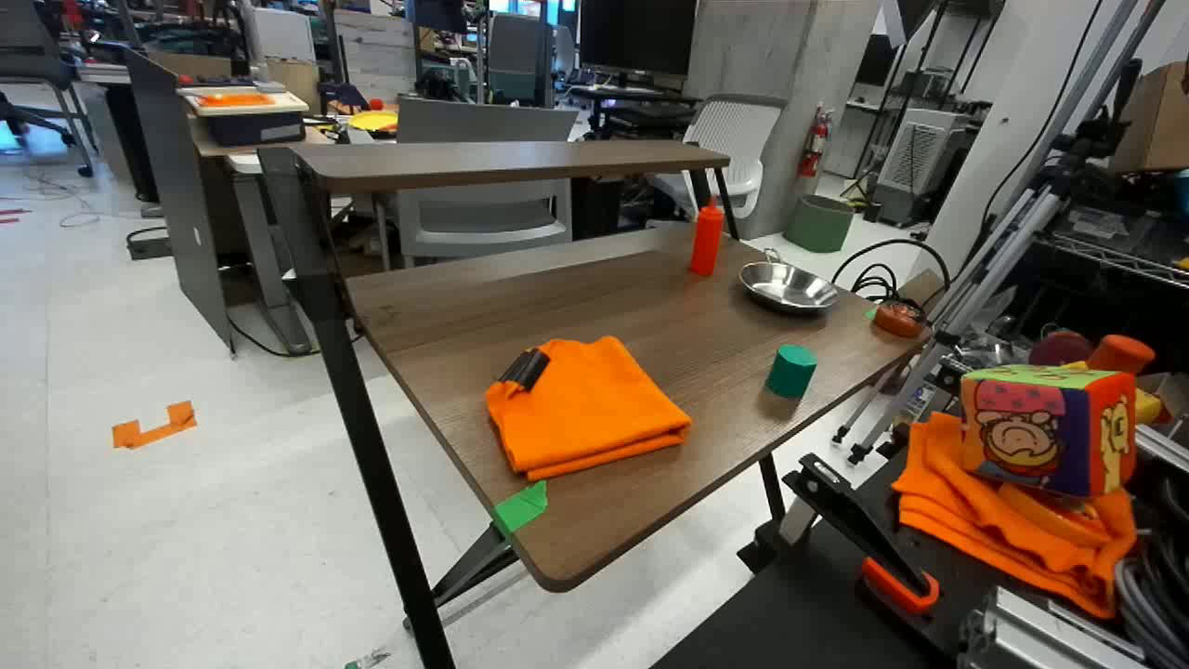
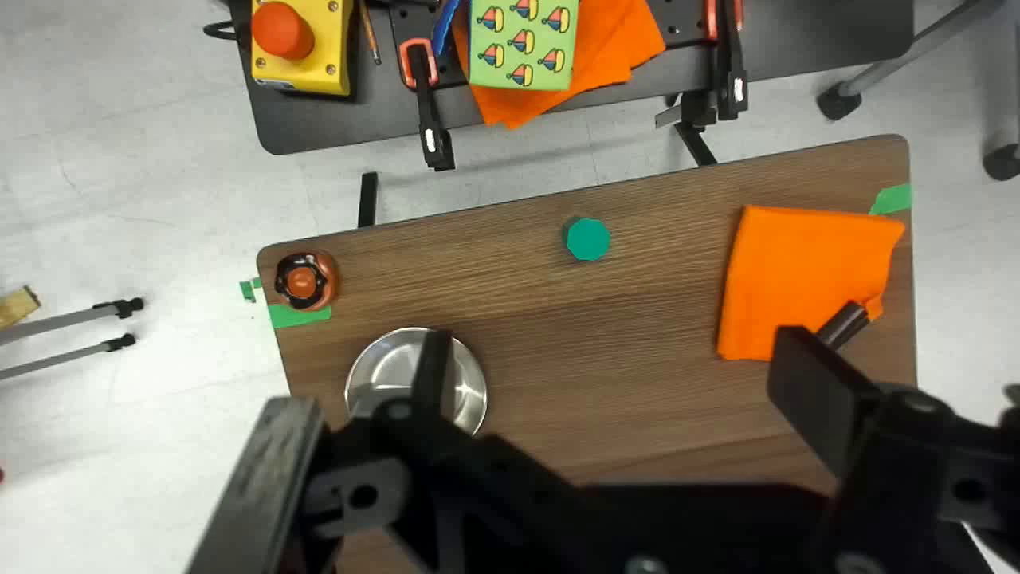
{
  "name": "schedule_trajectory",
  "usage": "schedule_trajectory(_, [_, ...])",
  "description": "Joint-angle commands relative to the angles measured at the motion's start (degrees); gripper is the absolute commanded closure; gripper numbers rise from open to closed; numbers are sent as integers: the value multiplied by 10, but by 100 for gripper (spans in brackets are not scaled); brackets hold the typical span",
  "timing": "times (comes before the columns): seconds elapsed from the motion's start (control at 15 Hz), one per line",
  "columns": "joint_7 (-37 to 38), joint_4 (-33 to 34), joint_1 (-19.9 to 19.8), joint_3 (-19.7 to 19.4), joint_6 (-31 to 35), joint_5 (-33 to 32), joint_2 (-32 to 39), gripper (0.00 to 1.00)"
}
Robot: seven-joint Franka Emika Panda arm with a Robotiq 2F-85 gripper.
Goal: Move the donut to the left.
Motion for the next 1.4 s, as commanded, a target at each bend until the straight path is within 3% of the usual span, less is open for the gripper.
schedule_trajectory(0.0, [0, 1, -1, 0, -1, 0, 0, 0])
schedule_trajectory(0.67, [-8, -3, -2, -2, 5, -2, -1, 0])
schedule_trajectory(0.8, [-6, -31, -9, -4, 46, -28, -8, 0])
schedule_trajectory(1.0, [-6, -95, -28, -17, 159, -80, -8, 0])
schedule_trajectory(1.33, [11, -178, -70, -52, 346, -114, 44, 0])
